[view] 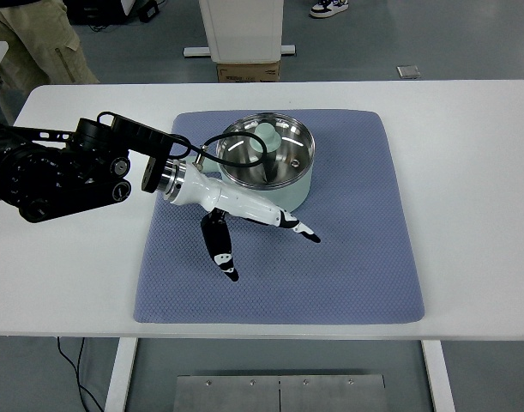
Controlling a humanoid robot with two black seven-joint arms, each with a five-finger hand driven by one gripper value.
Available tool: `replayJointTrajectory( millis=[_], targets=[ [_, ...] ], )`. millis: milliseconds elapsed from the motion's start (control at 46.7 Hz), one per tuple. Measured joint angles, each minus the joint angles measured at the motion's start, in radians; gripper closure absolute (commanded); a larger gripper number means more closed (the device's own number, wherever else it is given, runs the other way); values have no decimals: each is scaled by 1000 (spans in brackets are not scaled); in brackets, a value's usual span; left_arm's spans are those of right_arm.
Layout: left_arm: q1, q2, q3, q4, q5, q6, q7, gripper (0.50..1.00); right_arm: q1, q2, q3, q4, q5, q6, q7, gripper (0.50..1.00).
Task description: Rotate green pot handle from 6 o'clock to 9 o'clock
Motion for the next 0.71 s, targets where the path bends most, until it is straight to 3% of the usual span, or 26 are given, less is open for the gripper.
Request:
replayJointTrajectory(
  millis=[707],
  targets=[
    [43, -35, -166, 42, -345, 5, 0, 500, 0, 0, 0, -1, 0, 0, 0, 500]
  ],
)
